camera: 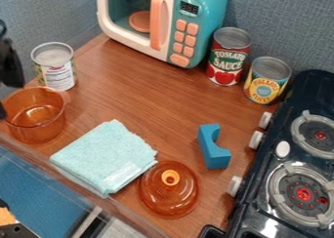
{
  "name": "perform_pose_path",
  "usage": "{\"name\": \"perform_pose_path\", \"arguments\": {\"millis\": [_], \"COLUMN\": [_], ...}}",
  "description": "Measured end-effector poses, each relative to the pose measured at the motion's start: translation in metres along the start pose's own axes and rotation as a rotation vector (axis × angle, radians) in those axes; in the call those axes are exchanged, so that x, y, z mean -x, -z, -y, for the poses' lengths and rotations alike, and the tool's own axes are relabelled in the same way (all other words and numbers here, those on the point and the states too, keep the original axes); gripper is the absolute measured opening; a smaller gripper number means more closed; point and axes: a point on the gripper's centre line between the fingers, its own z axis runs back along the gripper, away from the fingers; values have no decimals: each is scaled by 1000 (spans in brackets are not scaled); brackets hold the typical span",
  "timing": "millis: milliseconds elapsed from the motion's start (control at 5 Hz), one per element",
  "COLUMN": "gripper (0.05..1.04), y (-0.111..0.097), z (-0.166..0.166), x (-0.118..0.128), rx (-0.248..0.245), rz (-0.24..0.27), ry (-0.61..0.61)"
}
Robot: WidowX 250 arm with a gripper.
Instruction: Move the tin to the centre of the table
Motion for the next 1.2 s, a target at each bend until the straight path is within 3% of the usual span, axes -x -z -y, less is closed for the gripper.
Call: {"name": "perform_pose_path", "arguments": {"millis": [400, 600, 800, 1200], "gripper": [1001, 1001, 1001, 1001], "y": [-6, 4, 16, 31], "z": [55, 73, 86, 107], "x": [-53, -64, -65, -59], "rx": [-40, -75, -95, -94], "rz": [-16, -15, -20, -84], "ry": [-160, -177, -167, -162]}}
